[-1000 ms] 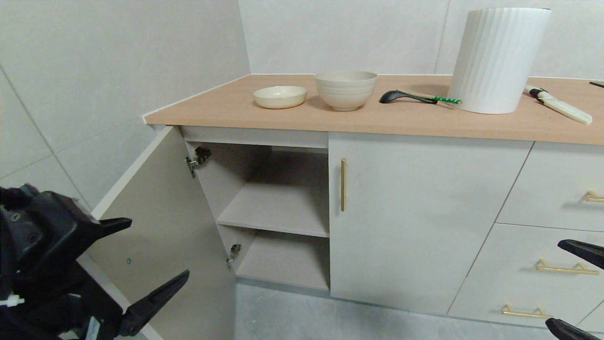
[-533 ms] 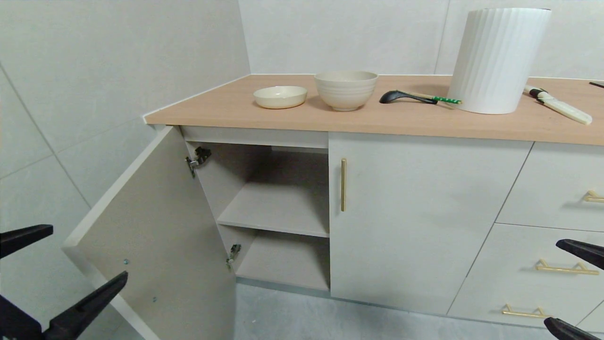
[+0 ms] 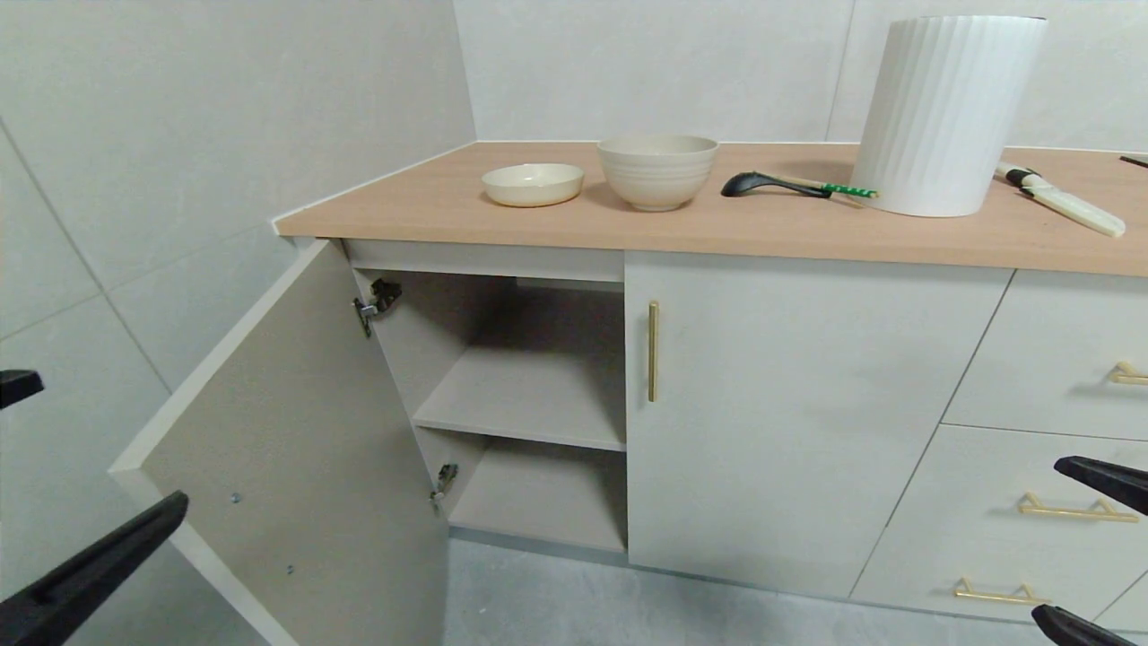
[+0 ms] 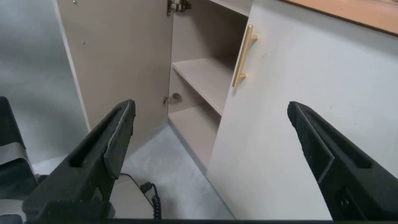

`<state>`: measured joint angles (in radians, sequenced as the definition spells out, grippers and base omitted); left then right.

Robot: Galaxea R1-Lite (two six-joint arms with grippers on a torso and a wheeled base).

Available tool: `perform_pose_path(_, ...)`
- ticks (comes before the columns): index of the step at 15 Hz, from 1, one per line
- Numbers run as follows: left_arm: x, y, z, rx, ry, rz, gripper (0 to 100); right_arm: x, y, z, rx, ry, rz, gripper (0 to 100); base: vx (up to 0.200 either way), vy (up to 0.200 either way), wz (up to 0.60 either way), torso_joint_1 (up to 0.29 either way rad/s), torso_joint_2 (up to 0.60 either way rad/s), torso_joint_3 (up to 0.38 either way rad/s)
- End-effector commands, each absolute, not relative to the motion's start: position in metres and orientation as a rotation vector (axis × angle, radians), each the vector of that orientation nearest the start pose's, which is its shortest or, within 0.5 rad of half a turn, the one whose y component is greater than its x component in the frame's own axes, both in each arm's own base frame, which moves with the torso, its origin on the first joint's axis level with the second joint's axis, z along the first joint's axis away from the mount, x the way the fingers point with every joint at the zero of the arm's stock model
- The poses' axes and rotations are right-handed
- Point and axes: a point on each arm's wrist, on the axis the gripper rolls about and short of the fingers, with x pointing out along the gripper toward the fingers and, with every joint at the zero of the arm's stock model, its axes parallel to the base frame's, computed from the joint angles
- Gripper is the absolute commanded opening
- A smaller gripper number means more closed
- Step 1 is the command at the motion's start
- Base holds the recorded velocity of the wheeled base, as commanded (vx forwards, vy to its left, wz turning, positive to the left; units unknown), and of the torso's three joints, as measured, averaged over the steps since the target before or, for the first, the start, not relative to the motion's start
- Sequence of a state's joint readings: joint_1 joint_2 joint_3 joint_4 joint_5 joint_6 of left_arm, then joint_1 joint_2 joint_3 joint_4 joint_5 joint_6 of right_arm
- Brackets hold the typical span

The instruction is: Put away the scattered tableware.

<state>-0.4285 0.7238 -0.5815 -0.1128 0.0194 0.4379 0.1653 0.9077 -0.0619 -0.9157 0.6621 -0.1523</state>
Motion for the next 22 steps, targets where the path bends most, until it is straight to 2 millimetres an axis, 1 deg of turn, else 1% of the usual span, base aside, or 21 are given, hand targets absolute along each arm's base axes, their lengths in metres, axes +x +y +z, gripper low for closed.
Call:
perform_pose_path(1,0.070,-0.033,0.245,0.490,-0.061,-0.491,100,0.084,0.028,0.163,-0.161,-0.128,0.822,100,0.000,0.000,0.00,0.000,0.00,0.000)
perform_pose_path(3,0.093,-0.042,0.225,0.499,0.115,-0.466,100,0.083,0.028,0.163,-0.162,-0.134,0.821,100,0.000,0.000,0.00,0.000,0.00,0.000)
perform_pose_path(4,0.102,-0.044,0.214,0.475,0.201,-0.410,100,0.082,0.028,0.162,-0.162,-0.131,0.820,100,0.000,0.000,0.00,0.000,0.00,0.000)
perform_pose_path(6,0.112,-0.045,0.203,0.482,0.286,-0.330,100,0.084,0.028,0.162,-0.160,-0.123,0.822,100,0.000,0.000,0.00,0.000,0.00,0.000)
perform_pose_path(7,0.112,-0.044,0.202,0.487,0.300,-0.305,100,0.085,0.028,0.161,-0.158,-0.119,0.822,100,0.000,0.000,0.00,0.000,0.00,0.000)
perform_pose_path(9,0.110,-0.039,0.203,0.489,0.302,-0.243,100,0.086,0.028,0.161,-0.160,-0.114,0.824,100,0.000,0.000,0.00,0.000,0.00,0.000)
perform_pose_path(11,0.103,-0.035,0.207,0.482,0.272,-0.210,100,0.086,0.028,0.161,-0.159,-0.112,0.824,100,0.000,0.000,0.00,0.000,0.00,0.000)
perform_pose_path(14,0.085,-0.026,0.216,0.455,0.191,-0.159,100,0.084,0.028,0.160,-0.161,-0.117,0.829,100,0.000,0.000,0.00,0.000,0.00,0.000)
perform_pose_path(15,0.080,-0.024,0.218,0.448,0.163,-0.177,100,0.084,0.028,0.161,-0.161,-0.119,0.828,100,0.000,0.000,0.00,0.000,0.00,0.000)
perform_pose_path(16,0.073,-0.024,0.220,0.444,0.111,-0.269,100,0.083,0.028,0.161,-0.162,-0.122,0.828,100,0.000,0.000,0.00,0.000,0.00,0.000)
perform_pose_path(17,0.070,-0.026,0.222,0.456,0.073,-0.359,100,0.083,0.028,0.160,-0.162,-0.123,0.827,100,0.000,0.000,0.00,0.000,0.00,0.000)
perform_pose_path(19,0.069,-0.027,0.225,0.452,0.025,-0.419,100,0.079,0.027,0.159,-0.166,-0.133,0.826,100,0.000,0.000,0.00,0.000,0.00,0.000)
perform_pose_path(20,0.070,-0.027,0.229,0.443,-0.023,-0.420,100,0.072,0.026,0.159,-0.173,-0.162,0.823,100,0.000,0.000,0.00,0.000,0.00,0.000)
perform_pose_path(22,0.067,-0.026,0.224,0.433,-0.059,-0.429,100,0.055,0.023,0.158,-0.192,-0.229,0.806,100,0.000,0.000,0.00,0.000,0.00,0.000)
